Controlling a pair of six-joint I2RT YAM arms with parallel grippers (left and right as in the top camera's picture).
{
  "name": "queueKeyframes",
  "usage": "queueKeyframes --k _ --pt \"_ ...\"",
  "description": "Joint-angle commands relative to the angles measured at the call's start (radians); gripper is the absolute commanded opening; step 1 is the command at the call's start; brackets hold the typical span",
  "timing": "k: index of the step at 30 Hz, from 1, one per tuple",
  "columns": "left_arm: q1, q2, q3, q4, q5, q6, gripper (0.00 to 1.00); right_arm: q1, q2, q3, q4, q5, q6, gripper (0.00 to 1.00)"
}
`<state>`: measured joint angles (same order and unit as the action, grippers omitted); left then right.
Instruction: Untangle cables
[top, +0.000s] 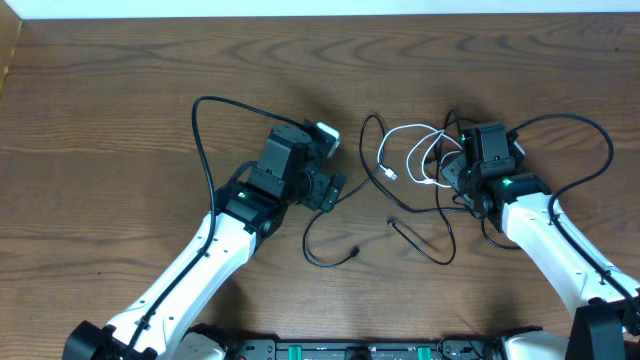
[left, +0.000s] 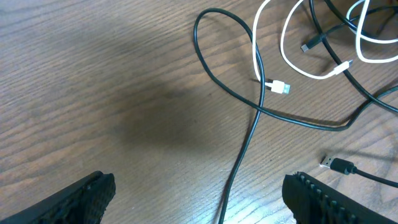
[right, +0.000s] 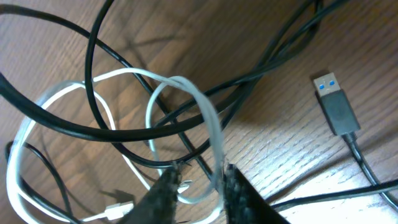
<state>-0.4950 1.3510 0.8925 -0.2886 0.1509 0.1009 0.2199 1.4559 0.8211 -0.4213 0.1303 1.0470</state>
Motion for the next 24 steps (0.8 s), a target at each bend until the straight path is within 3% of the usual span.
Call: queueKeyframes --k 1,10,20,24 --pt "-0.001 0.003 0.012 -0.003 -0.006 -0.009 0.91 -0.003 0.010 -0.008 0.002 0.062 -0.008 0.13" --pt "-0.001 0.003 0.012 -0.006 -0.006 -0.009 0.91 -0.003 0.084 -0.008 0.006 0.049 -0.008 0.01" --pt "-0.001 0.003 0.012 -0.023 -0.006 -0.009 0.91 -0.003 0.069 -0.007 0.020 -0.029 -0.009 0.01" --pt "-0.001 0.003 0.012 -0.022 -0.006 -0.009 0.91 -0.003 0.010 -0.005 0.047 -0.087 -0.073 0.01"
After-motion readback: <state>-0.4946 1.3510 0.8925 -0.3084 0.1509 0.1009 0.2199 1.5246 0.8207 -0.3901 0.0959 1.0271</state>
